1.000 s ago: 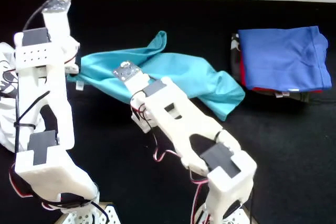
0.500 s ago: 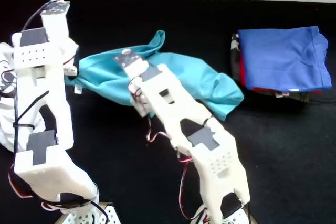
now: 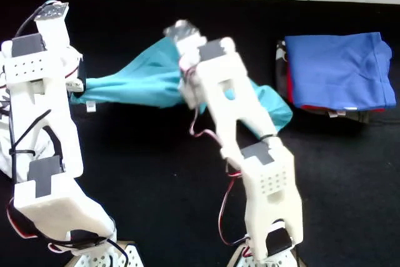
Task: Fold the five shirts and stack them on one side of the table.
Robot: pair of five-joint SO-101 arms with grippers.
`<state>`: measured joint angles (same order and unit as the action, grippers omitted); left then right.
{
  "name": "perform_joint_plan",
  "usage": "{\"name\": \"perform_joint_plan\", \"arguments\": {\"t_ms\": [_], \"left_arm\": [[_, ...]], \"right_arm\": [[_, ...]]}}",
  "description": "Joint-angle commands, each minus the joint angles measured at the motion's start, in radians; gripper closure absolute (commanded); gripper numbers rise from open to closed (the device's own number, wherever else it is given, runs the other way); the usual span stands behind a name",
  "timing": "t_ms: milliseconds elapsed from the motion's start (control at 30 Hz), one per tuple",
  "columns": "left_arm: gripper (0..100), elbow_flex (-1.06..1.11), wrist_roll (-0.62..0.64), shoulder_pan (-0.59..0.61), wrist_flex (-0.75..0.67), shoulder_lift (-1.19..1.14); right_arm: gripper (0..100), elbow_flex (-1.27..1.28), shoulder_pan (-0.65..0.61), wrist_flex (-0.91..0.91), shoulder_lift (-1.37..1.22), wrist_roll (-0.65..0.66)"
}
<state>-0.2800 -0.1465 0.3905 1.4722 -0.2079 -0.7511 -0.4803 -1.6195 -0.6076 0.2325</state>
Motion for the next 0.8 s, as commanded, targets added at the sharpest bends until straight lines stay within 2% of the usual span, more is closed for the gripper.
{"name": "perform_joint_plan", "arguments": {"t_ms": [0,133,267,467,767], "left_arm": [[99,-0.116,0.0,-0.01,0.121,0.059],[99,-0.257,0.0,-0.005,0.25,0.059],[99,-0.311,-0.002,0.01,0.284,0.061],[99,-0.306,-0.002,0.059,0.284,0.05],[99,-0.268,-0.009,0.154,0.282,0.038]], "right_arm": [[99.1,-0.372,0.053,-0.15,0.013,0.078],[99.1,-0.559,0.091,-0.145,0.058,0.092],[99.1,-0.501,0.061,-0.147,0.14,0.087],[99.1,-0.202,-0.038,-0.147,0.383,0.087],[99.1,0.452,-0.064,-0.105,0.662,0.092]]}}
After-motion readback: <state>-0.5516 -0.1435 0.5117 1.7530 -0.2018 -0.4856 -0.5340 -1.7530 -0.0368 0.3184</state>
